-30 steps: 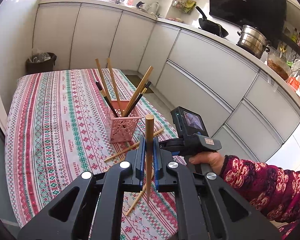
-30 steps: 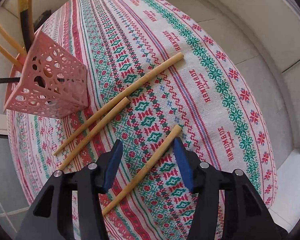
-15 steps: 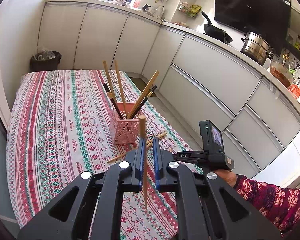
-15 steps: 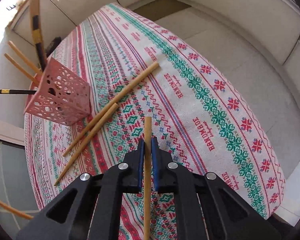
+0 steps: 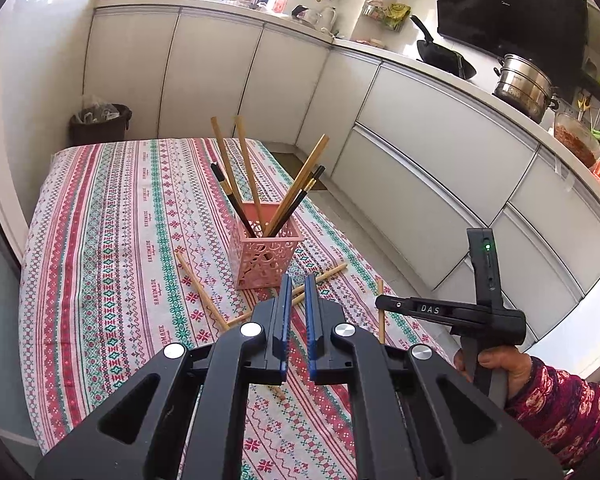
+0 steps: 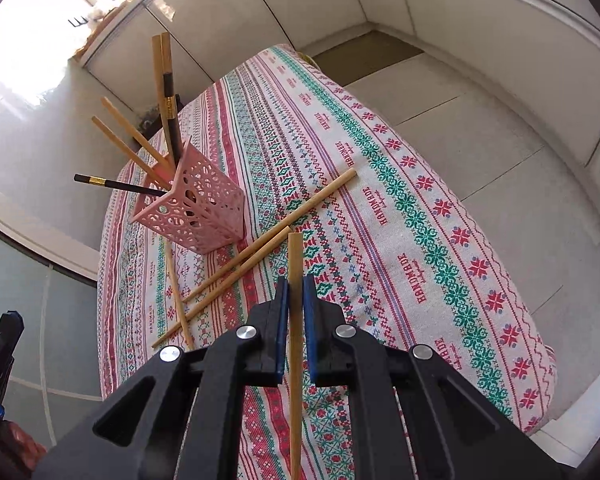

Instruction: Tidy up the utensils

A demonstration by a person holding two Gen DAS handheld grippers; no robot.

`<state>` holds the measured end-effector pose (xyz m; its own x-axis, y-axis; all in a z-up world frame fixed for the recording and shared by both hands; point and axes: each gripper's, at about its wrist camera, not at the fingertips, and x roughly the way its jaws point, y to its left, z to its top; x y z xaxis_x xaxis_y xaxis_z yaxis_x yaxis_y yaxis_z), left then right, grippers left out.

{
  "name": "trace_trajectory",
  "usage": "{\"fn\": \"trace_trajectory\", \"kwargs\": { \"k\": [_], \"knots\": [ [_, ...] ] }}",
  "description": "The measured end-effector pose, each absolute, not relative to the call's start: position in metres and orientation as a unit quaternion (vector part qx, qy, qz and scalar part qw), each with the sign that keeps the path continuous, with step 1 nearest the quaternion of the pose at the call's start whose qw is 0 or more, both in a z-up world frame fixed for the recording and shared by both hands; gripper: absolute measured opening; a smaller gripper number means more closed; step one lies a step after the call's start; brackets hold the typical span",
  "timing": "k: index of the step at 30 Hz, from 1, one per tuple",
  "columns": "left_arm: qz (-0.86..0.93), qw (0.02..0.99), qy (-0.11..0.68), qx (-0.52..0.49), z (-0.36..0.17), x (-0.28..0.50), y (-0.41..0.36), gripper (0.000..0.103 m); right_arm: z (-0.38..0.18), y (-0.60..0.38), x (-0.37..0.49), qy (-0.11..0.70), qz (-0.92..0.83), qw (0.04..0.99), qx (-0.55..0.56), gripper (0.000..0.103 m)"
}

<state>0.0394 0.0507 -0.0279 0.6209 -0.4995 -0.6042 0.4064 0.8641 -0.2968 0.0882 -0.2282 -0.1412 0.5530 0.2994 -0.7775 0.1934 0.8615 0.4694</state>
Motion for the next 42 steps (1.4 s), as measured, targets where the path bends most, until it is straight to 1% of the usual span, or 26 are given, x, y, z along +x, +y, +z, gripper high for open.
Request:
{"fn": "trace_trajectory", "kwargs": {
  "k": [6,7,9,11,13,17,21,27,29,34,37,39,40,42],
  "knots": [
    [-0.219,0.898,0.372,-0.081,-0.036,0.049,0.063,0.006,-0.149,-0.228,0.091,0.486,0.043,0.830,0.271,0.008],
    [-0.205,0.895,0.386,-0.092,-0.041,0.055,0.070,0.007,-0.151,-0.230,0.091,0.485,0.041,0.829,0.275,0.008],
    [-0.165,0.873,0.445,-0.117,-0.063,0.078,0.084,0.007,-0.153,-0.232,0.094,0.485,0.044,0.829,0.276,0.008],
    [-0.135,0.844,0.503,-0.129,-0.089,0.101,0.087,0.007,-0.155,-0.233,0.096,0.485,0.049,0.826,0.283,0.008],
    [-0.123,0.818,0.543,-0.149,-0.111,0.121,0.084,0.008,-0.159,-0.234,0.097,0.486,0.055,0.821,0.293,0.008],
    [-0.076,0.783,0.585,-0.199,-0.149,0.159,0.085,0.019,-0.167,-0.237,0.098,0.496,0.063,0.811,0.305,0.008],
    [-0.027,0.774,0.597,-0.211,-0.169,0.193,0.088,0.019,-0.171,-0.247,0.101,0.504,0.068,0.801,0.317,0.008],
    [0.006,0.766,0.600,-0.231,-0.172,0.238,0.097,0.019,-0.170,-0.253,0.104,0.510,0.080,0.796,0.317,0.008],
    [0.015,0.752,0.612,-0.244,-0.176,0.250,0.100,0.019,-0.170,-0.252,0.107,0.512,0.086,0.792,0.322,0.008],
    [0.021,0.725,0.635,-0.268,-0.190,0.261,0.100,0.021,-0.170,-0.247,0.111,0.516,0.097,0.788,0.324,0.008],
    [0.026,0.723,0.640,-0.259,-0.191,0.261,0.094,0.021,-0.172,-0.247,0.111,0.519,0.094,0.785,0.325,0.008],
    [0.035,0.722,0.649,-0.237,-0.194,0.273,0.077,0.021,-0.174,-0.248,0.112,0.521,0.092,0.783,0.328,0.008],
    [0.040,0.720,0.652,-0.234,-0.194,0.274,0.076,0.022,-0.175,-0.249,0.112,0.521,0.090,0.782,0.329,0.008],
    [0.047,0.718,0.650,-0.244,-0.195,0.278,0.072,0.021,-0.176,-0.250,0.112,0.521,0.086,0.783,0.330,0.008]
  ]
}}
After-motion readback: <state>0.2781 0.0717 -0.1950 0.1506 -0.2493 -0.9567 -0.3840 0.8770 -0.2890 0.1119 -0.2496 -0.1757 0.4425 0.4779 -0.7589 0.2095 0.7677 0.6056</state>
